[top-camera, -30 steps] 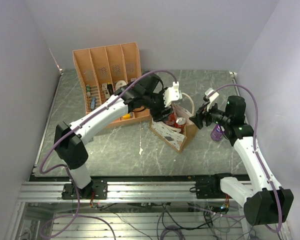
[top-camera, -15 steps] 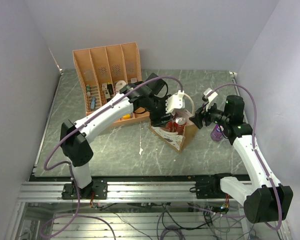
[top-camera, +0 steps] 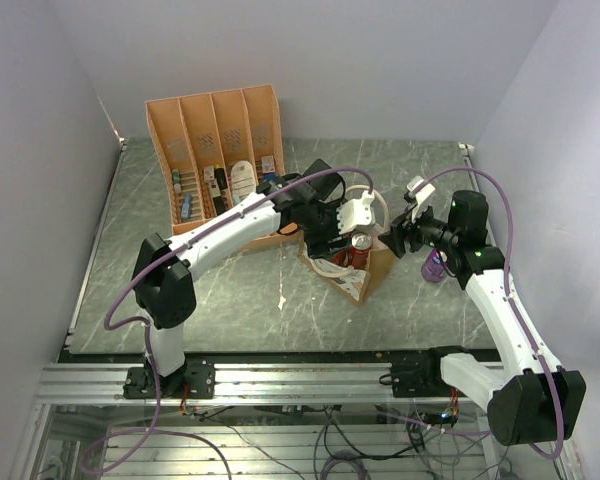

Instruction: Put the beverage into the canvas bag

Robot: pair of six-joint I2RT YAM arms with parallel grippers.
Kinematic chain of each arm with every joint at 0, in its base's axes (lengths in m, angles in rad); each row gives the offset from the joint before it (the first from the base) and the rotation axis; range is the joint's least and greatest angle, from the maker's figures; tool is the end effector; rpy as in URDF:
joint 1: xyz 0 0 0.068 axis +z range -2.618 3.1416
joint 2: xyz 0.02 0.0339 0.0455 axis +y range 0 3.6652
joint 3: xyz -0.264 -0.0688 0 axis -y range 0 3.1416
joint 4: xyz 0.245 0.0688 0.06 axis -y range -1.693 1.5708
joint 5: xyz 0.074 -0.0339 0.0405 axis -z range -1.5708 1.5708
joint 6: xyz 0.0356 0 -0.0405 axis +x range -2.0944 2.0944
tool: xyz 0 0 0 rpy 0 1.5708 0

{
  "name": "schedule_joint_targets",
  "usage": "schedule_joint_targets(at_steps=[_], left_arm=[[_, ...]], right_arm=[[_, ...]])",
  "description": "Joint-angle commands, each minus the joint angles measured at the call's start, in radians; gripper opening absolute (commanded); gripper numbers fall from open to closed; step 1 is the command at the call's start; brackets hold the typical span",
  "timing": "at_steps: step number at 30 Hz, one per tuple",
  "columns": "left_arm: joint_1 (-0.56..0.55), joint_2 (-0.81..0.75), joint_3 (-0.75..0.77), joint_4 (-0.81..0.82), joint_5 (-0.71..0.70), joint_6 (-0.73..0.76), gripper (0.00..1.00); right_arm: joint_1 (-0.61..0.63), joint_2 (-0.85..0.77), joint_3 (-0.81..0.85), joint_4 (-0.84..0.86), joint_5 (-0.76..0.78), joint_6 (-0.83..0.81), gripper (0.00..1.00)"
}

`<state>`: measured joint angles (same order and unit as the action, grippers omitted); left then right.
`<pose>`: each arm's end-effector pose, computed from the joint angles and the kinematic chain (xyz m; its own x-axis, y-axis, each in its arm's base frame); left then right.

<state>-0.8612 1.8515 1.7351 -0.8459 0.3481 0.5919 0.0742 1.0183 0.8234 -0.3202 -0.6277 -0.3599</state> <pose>0.2546 -0.3151 0.3101 0.0251 0.7757 -0.6305 0.9955 0.0382 0.0867 0.2207 0.0374 0.2990 -0.2592 -0.3051 -0.9164 -0.7062 0.7071 -0.0357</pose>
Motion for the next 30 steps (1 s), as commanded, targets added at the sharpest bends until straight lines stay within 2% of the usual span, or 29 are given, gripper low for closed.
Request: schedule_joint_targets(at_steps=[1, 19, 30], left_arm=[[-0.004, -0.014, -0.007, 0.101, -0.064, -0.069, 0.07], [-0.005, 0.025, -0.104, 0.254, -0.145, -0.405, 0.07], [-0.005, 0.049, -0.11, 0.296, -0.138, -0.558, 0.12]], right_arm=[[0.003, 0.004, 0.006, -0.003, 0.006, -0.011, 0.67], [0.003, 0.002, 0.002, 0.002, 0.011, -0.015, 0.67], [0.002, 0.002, -0.001, 0.005, 0.017, -0.017, 0.67]])
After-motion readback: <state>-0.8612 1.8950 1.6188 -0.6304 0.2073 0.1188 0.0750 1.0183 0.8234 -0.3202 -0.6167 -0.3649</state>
